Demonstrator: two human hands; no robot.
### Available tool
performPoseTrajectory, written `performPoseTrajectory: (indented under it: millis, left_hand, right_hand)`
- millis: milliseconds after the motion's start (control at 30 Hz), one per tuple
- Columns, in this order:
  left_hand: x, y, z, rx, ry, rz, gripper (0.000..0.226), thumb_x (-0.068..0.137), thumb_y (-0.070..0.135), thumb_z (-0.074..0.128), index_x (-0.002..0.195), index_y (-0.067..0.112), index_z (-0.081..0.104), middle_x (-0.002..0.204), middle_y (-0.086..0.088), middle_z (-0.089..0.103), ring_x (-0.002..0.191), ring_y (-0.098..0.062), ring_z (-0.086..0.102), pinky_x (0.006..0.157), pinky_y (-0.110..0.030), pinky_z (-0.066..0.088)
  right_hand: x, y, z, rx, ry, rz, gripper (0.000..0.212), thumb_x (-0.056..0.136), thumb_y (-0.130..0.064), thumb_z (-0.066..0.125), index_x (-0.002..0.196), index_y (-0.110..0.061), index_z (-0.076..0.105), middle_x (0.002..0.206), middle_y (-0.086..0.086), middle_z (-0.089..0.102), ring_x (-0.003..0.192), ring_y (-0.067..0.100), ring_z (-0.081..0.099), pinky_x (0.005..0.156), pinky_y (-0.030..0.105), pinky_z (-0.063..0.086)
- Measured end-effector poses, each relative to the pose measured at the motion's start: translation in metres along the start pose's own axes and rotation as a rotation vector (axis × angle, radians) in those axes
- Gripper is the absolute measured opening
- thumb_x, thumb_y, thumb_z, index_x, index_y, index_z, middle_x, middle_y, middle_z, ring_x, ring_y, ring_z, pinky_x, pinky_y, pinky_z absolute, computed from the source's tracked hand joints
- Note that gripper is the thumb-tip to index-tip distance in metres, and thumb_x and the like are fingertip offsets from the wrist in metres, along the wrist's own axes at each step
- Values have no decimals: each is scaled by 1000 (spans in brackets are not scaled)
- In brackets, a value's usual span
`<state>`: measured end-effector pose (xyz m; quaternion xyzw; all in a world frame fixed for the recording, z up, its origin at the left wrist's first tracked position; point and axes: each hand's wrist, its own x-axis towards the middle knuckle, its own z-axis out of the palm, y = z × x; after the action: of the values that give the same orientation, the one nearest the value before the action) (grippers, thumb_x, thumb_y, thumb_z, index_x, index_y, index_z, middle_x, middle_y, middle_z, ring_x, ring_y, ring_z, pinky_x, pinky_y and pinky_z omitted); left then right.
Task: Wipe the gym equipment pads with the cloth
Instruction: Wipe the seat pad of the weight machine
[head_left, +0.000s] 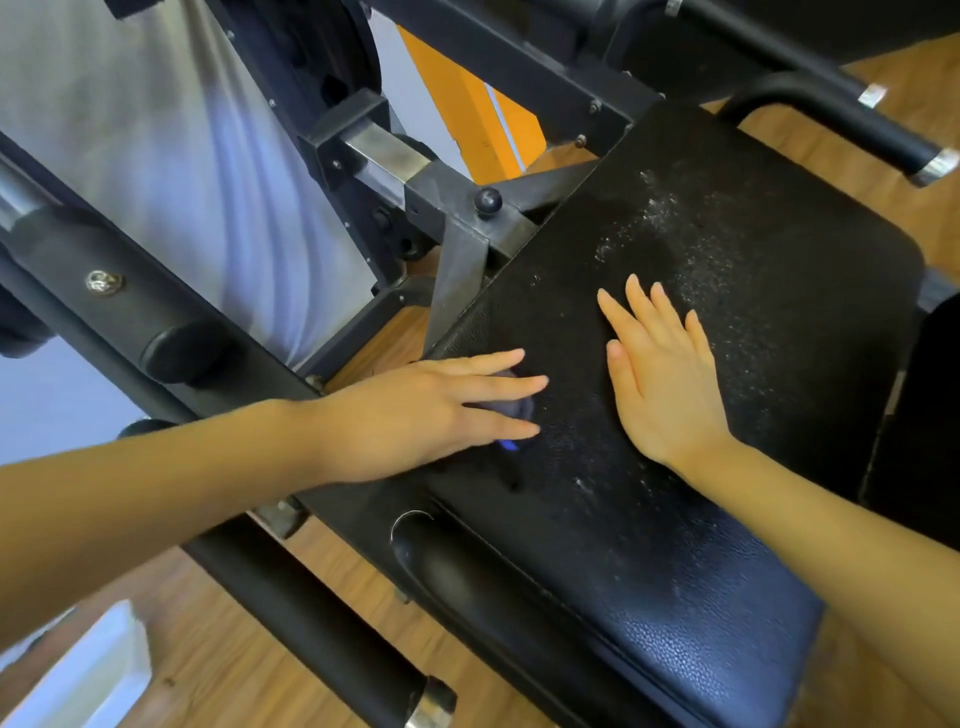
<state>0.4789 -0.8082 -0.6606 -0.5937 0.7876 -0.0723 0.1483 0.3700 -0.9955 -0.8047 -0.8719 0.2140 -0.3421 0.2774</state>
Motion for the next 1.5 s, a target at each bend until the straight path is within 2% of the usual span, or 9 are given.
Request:
performPoseTrajectory:
  millis: [267, 433, 700, 900, 1067, 1233, 1367, 1433, 1500]
  left_hand:
    - [50, 12, 30, 46, 66, 58, 40, 85, 12, 73, 124, 17, 66, 140, -12, 54, 136, -38, 40, 106, -48, 43]
    - [-3, -12, 6, -27, -6, 47, 47, 88, 5, 68, 131, 21, 60, 149, -4, 44, 143, -29, 29, 101, -48, 47]
    - [53, 11, 38, 21, 133, 64, 31, 92, 16, 63, 123, 16, 66, 141, -12, 53, 137, -33, 39, 112, -45, 35]
    - [7, -18, 8, -6, 21, 56, 49, 84, 8, 73, 129, 23, 61, 147, -2, 47, 141, -26, 32, 98, -48, 50]
    - [40, -2, 23, 72, 240, -151, 50, 72, 8, 84, 118, 21, 69, 135, -7, 58, 130, -33, 48, 98, -42, 47]
    - [29, 9, 33, 114, 105, 161, 36, 88, 10, 63, 122, 18, 67, 138, -5, 56, 135, -32, 42, 102, -49, 46]
    - [35, -45, 2, 176, 177, -98, 59, 73, -6, 78, 126, 15, 64, 139, -8, 54, 130, -35, 47, 83, -54, 56]
    - [40, -41, 1, 177, 236, -199, 45, 80, 1, 75, 122, 14, 67, 135, -8, 58, 126, -35, 52, 81, -53, 56]
    - [40, -12, 16, 108, 238, -116, 32, 90, 13, 58, 120, 13, 67, 133, -8, 60, 126, -31, 53, 90, -49, 54]
  right_hand:
    - [-2, 2, 1, -1, -4, -4, 48, 103, -29, 21, 151, -28, 21, 160, 1, 11, 148, 19, 0, 118, 40, -1]
    - [0, -2, -1, -11, -2, 5, 49, 103, -28, 27, 152, -27, 22, 160, 1, 12, 148, 20, 3, 118, 42, 1]
    - [-4, 1, 0, 4, -15, -10, 49, 103, -30, 22, 152, -28, 22, 160, 0, 10, 148, 17, -2, 118, 39, -2]
    - [-1, -2, 0, -11, -8, -1, 52, 100, -33, 19, 152, -29, 22, 160, -1, 11, 148, 18, 2, 118, 41, 0]
    - [-2, -2, -2, -15, -13, 6, 49, 103, -30, 23, 152, -30, 19, 160, -3, 8, 148, 16, -2, 118, 38, -3]
    - [-2, -1, -3, 2, -10, -2, 48, 103, -30, 23, 152, -30, 20, 160, -3, 8, 148, 15, -3, 118, 37, -4]
    - [-2, -1, -2, -20, -18, 9, 49, 103, -32, 19, 152, -30, 19, 160, -3, 9, 148, 16, -1, 118, 37, -4]
    - [-1, -1, -1, -22, -12, 5, 50, 102, -34, 18, 152, -31, 19, 160, -3, 9, 148, 16, -1, 117, 37, -5]
    - [-2, -1, -1, -6, -9, -3, 53, 99, -36, 17, 152, -30, 20, 160, -3, 9, 148, 16, 0, 118, 37, -4]
